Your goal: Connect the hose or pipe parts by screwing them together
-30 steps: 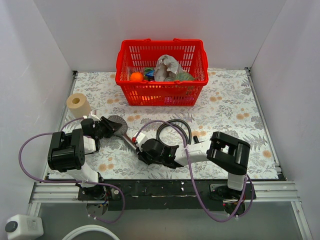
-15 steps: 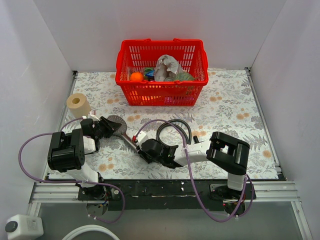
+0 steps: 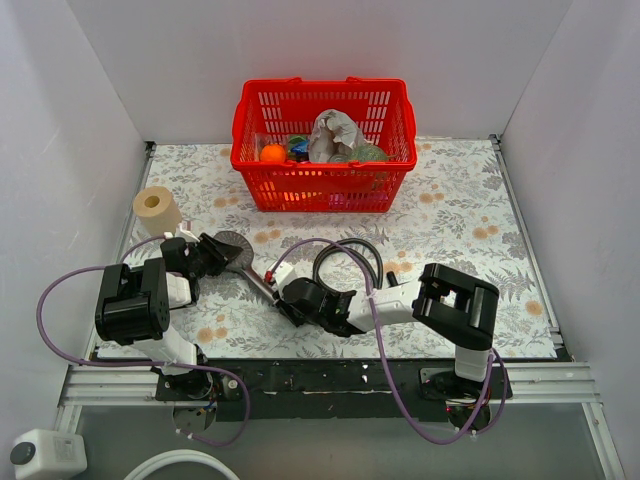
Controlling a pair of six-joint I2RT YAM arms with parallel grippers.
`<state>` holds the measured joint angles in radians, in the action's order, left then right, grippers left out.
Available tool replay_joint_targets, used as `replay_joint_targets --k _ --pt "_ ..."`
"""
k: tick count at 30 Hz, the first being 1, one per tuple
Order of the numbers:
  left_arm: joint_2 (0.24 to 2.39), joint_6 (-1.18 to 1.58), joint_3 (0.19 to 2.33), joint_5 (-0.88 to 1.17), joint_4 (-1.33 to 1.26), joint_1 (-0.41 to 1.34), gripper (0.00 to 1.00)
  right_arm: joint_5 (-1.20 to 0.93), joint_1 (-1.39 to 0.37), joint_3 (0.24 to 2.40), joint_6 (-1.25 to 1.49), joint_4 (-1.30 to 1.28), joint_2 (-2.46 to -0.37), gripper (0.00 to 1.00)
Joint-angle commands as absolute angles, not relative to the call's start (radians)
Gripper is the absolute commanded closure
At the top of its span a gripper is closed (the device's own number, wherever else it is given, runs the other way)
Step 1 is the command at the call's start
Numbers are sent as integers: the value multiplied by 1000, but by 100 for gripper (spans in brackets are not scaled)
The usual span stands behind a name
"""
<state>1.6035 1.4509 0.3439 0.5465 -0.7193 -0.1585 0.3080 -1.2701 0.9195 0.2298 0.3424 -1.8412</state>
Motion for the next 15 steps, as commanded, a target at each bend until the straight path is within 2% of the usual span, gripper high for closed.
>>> replay_joint_targets --k 1,15 --pt "1562 1440 331 571 -732 -161 100 305 -1261 982 230 394 -1871 99" --pt "1578 1469 325 644 -767 -161 100 264 -1170 1077 354 469 -1916 99"
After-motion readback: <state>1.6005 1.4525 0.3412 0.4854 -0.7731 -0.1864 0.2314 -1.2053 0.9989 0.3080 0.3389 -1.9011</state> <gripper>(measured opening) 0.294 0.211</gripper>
